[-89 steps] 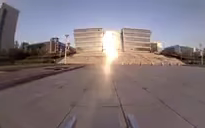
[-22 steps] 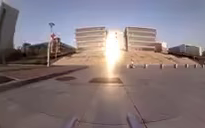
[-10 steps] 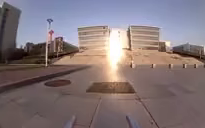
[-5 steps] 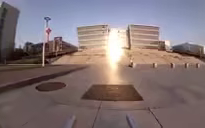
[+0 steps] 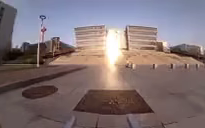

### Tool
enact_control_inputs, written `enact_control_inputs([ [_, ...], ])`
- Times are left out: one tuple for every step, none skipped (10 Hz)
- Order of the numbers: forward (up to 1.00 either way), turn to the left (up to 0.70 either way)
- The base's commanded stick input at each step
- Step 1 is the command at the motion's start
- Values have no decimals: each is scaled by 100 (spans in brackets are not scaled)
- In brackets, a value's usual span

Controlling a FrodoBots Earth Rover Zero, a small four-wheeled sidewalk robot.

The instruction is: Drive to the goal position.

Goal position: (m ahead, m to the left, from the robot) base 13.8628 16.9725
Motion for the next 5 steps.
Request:
enact_control_inputs([
  [70, -12],
  [70, -5],
  [70, 0],
  [70, 0],
  [70, 0],
])
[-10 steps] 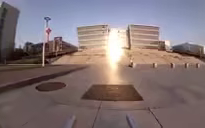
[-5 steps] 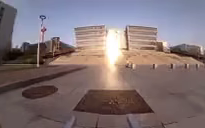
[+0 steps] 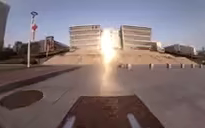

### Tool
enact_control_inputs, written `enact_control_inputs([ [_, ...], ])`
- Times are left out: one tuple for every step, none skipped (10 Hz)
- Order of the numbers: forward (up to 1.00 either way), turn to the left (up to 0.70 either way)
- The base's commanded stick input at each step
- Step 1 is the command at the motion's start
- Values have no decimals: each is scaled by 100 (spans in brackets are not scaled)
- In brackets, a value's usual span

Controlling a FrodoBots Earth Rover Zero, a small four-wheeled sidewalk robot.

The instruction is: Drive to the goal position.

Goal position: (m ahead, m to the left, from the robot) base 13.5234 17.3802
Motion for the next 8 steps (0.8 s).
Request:
enact_control_inputs([
  [70, 0],
  [70, 0],
  [70, 0],
  [70, 0],
  [70, 0],
  [70, 0],
  [70, 0],
  [70, 0],
])
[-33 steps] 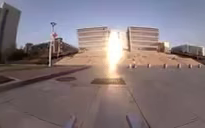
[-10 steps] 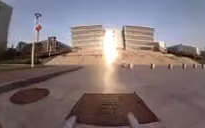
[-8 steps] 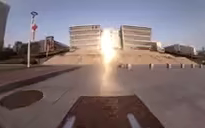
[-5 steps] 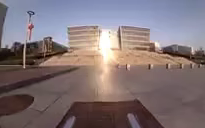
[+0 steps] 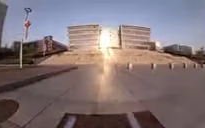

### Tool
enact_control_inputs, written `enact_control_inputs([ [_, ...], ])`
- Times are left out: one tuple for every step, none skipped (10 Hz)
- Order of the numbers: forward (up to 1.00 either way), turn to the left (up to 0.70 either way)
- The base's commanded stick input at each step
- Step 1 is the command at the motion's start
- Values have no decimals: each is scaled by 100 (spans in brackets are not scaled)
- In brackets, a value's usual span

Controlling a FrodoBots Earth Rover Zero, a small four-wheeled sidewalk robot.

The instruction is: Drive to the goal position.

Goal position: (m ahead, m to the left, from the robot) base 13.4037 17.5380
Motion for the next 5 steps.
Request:
enact_control_inputs([
  [70, 0],
  [70, 0],
  [70, 0],
  [70, 6],
  [70, 14],
])
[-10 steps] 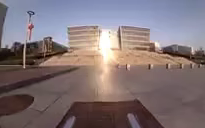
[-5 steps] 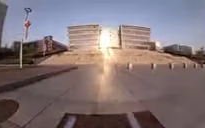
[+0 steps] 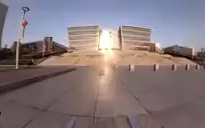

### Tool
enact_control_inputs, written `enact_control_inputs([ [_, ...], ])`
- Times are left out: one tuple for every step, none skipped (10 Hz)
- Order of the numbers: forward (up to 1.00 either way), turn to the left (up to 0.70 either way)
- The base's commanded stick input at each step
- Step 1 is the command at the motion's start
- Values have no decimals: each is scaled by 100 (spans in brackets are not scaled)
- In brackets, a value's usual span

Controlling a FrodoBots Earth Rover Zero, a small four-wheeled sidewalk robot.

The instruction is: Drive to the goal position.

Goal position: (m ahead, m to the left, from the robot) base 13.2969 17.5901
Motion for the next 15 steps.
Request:
enact_control_inputs([
  [70, 9],
  [70, 0],
  [70, 0],
  [70, 0],
  [70, 0],
  [70, 0],
  [70, 0],
  [70, 0],
  [70, 0],
  [70, 0],
  [70, 0],
  [70, 0],
  [70, 0],
  [70, 0],
  [70, -3],
])
